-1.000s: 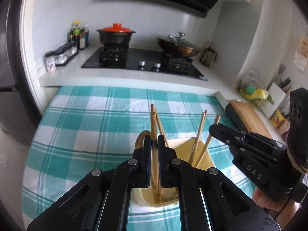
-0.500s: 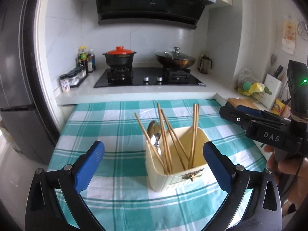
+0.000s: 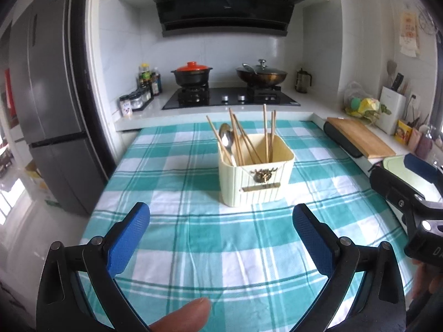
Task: Organize utensils
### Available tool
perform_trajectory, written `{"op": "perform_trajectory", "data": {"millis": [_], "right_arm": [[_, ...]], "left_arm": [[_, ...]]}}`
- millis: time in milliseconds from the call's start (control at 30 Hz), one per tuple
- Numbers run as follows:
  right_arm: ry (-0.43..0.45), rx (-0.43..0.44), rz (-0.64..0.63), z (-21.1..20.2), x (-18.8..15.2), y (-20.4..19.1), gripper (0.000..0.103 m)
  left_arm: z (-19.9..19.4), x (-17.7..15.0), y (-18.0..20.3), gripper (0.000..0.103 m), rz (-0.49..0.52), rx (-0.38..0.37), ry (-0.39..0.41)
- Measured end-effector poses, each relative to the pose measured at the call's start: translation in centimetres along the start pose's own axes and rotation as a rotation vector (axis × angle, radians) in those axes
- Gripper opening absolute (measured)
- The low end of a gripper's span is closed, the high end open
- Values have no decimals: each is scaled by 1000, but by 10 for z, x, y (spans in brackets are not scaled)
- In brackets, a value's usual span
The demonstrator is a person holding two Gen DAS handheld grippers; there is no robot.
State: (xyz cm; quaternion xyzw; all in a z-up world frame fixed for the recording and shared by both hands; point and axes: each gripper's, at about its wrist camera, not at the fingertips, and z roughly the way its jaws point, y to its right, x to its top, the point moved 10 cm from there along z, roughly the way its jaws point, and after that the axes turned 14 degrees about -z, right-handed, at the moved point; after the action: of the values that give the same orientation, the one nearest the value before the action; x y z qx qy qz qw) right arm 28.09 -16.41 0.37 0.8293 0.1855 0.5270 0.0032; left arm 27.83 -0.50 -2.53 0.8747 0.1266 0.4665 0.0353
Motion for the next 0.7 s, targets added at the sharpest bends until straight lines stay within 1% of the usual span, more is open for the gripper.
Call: {"op": "perform_trajectory", "data": {"millis": [167,400,700], "right_arm": [[18,-1,-12,-24,1,-6,103],[16,-6,-47,-30,3,-18,103],[-1,6,-33,-27,-3,-18,103]], "left_arm": [[-19,0,-8,103,5,55,42],[-32,7,-9,103,-1,63,78],[-33,6,-12,103,-10,73,74]]}}
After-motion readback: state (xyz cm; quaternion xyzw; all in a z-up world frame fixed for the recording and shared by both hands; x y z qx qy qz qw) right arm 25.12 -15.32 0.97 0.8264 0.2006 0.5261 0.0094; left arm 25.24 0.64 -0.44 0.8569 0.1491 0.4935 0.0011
